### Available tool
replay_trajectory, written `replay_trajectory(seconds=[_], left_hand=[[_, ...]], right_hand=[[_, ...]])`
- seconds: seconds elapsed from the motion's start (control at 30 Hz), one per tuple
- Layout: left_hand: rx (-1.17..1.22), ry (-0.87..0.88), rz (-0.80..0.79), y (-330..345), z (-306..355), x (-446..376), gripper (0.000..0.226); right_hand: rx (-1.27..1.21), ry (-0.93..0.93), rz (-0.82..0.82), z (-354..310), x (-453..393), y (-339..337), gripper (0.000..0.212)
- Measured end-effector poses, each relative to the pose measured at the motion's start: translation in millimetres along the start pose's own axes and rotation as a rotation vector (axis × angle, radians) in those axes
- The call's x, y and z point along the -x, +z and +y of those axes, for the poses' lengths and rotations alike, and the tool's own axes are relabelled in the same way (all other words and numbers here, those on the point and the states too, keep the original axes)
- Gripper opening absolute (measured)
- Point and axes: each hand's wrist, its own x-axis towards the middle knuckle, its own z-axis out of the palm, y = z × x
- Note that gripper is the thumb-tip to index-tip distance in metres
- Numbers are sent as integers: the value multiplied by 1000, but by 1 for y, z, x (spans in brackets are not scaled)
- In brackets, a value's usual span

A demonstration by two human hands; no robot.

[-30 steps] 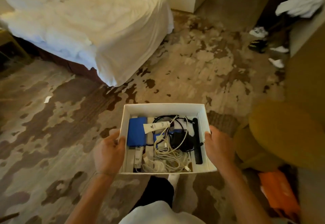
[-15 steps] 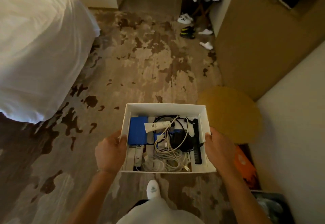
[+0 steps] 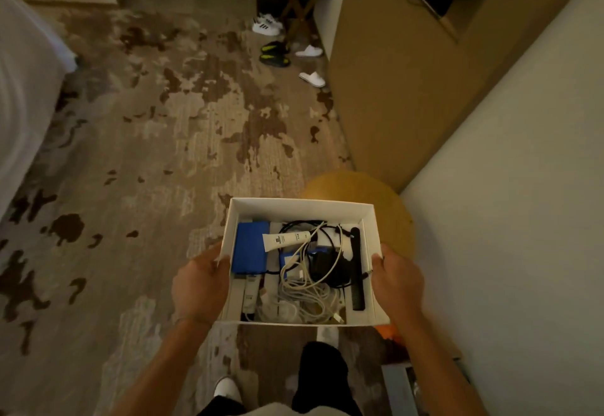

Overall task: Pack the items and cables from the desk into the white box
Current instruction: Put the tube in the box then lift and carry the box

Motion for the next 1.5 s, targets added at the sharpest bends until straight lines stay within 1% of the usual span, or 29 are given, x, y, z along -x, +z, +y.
replay_trajectory(seconds=[0.13,0.2,0.27,0.33,0.4,0.6,0.67,0.83,0.97,1.1,1.33,1.5], left_hand=[[-40,21,-37,58,48,-33,34],[-55,13,-58,88,71,-51,33],[-87,-41,-78,118,90,-69,30],[-106,-77,-91,150,107,-87,29],[-117,-86,-110,181,120,-104,28],[-104,-95,-139,277,136,-153,30],[-107,-74,-147,304,136,-167,32],[-118,-105,-148,359,134,-189,31],[-102,-115,-152,387,132,-195,29],[-101,-100,-158,402,130,-199,35],[-124,-100,-160,416,124,-204,35],[-126,-108,-170,420,118,-201,36]], right_hand=[[-42,18,-15,43,-69,4,25],[-37,21,-52,63,-107,9,25],[-48,29,-93,82,-142,16,21],[-71,33,-115,103,-174,26,16],[-74,45,-128,122,-207,38,16],[-82,74,-136,169,-288,88,19],[-90,89,-136,182,-307,105,20],[-60,106,-193,210,-342,139,28],[-37,121,-187,224,-355,154,27],[-35,126,-195,232,-359,167,26],[-95,125,-176,239,-353,183,24],[-103,113,-187,243,-348,186,27]])
